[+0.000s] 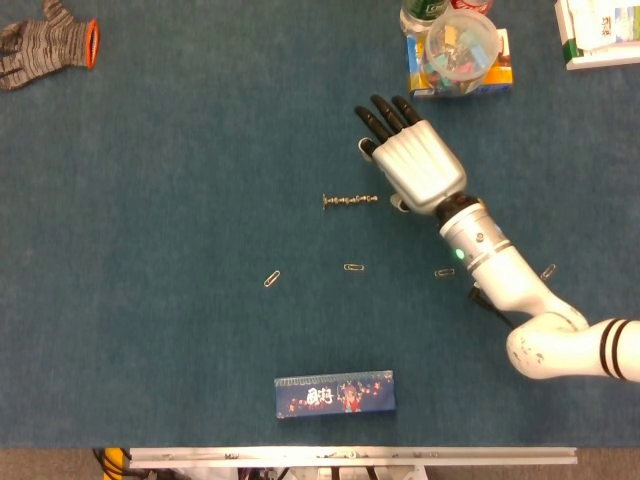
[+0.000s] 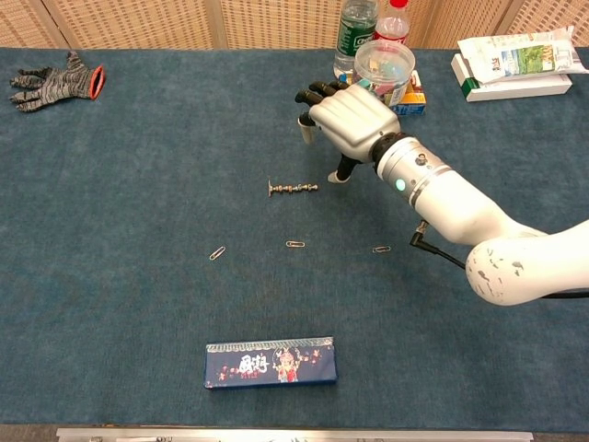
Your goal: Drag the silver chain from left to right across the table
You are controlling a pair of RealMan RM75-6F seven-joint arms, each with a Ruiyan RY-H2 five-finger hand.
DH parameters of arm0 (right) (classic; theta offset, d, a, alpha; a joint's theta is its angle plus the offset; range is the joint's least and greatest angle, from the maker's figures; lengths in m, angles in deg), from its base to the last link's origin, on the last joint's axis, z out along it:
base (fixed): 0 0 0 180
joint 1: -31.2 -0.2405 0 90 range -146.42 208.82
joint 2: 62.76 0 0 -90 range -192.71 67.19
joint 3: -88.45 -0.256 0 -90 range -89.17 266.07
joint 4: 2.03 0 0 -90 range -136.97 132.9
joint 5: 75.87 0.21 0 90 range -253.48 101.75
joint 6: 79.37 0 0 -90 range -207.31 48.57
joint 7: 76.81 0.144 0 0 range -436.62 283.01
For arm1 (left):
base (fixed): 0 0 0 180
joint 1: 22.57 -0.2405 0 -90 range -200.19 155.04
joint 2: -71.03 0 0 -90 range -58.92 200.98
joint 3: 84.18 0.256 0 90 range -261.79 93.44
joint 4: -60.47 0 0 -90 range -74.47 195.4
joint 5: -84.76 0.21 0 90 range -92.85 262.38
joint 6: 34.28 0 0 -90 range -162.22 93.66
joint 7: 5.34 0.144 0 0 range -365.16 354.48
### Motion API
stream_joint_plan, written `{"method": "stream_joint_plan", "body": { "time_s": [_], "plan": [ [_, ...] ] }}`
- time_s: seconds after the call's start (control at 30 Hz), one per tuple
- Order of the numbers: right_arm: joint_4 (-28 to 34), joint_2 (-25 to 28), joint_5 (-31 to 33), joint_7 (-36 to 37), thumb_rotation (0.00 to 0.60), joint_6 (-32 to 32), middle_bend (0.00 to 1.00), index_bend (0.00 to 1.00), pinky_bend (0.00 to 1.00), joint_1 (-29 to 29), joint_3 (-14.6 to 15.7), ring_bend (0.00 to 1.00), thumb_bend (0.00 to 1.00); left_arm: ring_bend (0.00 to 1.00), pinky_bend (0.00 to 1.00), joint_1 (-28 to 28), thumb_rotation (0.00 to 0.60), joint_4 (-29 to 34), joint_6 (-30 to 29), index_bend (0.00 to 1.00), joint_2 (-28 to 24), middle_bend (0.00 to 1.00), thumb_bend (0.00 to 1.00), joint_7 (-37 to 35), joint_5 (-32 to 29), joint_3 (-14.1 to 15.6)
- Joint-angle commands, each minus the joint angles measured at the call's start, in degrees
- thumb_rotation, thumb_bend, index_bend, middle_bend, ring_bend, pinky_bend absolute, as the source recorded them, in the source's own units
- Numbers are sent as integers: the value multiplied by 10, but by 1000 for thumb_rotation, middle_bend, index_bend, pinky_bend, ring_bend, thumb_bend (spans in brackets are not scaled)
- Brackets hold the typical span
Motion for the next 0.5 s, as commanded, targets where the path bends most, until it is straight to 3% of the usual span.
{"method": "stream_joint_plan", "body": {
  "time_s": [0.03, 0.5],
  "plan": [
    [-3, -6, 2, -3, 600, 0, 117, 430, 124, -1, -1, 10, 0, 56, 7, 0, 600, 0, 0, 530, 0, 186, 124, 1, -1, 0],
    [-39, -45, 7, -13, 600, 4, 117, 428, 123, -7, -5, 10, 0, 56, 7, -5, 600, 2, -2, 530, -7, 189, 124, -5, -8, -2]
  ]
}}
